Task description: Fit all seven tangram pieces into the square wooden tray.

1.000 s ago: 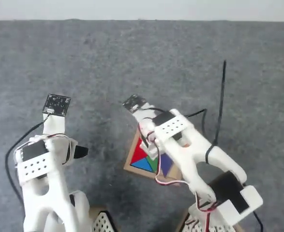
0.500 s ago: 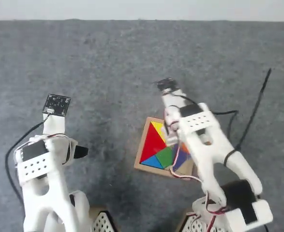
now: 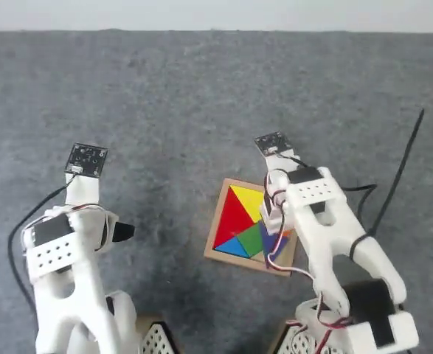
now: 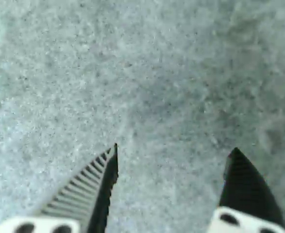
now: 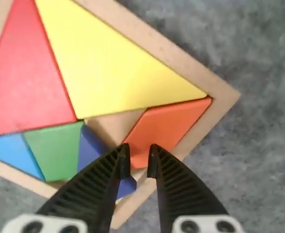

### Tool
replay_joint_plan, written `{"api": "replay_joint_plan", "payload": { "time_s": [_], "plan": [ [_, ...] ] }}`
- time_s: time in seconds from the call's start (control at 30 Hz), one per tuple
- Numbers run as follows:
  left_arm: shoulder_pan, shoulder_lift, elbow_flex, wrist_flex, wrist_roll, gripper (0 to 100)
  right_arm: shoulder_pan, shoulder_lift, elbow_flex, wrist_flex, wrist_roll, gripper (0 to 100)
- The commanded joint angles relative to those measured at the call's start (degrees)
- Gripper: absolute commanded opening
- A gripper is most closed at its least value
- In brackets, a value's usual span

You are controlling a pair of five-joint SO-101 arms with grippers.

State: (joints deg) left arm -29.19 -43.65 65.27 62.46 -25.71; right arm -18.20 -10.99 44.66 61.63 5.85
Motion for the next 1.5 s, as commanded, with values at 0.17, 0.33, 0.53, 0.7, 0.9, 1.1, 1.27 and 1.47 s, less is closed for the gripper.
{"api": "replay_joint_plan", "payload": {
  "time_s": [0.17,0.33,0.53,0.7,0.9,1.1,1.27,1.47],
  "plan": [
    [0.1,-0.9,-0.4,-0.9,-0.4,34,2.9,-15.1,8.1,-2.7,4.1,7.6],
    [1.1,-0.9,-0.4,-1.0,-0.3,34,6.0,-19.1,11.5,-1.4,6.9,7.6],
    [4.1,-1.1,1.4,-1.0,-0.3,34,-1.7,-22.1,9.8,-1.1,7.1,8.0],
    [4.0,-1.1,1.4,-1.0,-0.3,34,-13.2,-23.8,9.8,-1.4,7.2,8.0],
    [4.0,-1.2,1.4,-1.0,-0.3,34,-14.9,-22.0,9.9,-1.5,8.5,8.0],
    [4.0,-1.2,1.4,-1.0,-0.3,34,-15.4,-18.9,10.1,-4.9,9.6,8.0],
    [4.0,-1.2,1.3,-1.0,-0.3,34,-16.2,-14.8,10.2,-7.1,9.3,8.0],
    [4.0,-1.2,1.4,-1.0,-0.3,34,-8.4,-11.1,9.8,-10.3,7.2,7.7]
  ]
}}
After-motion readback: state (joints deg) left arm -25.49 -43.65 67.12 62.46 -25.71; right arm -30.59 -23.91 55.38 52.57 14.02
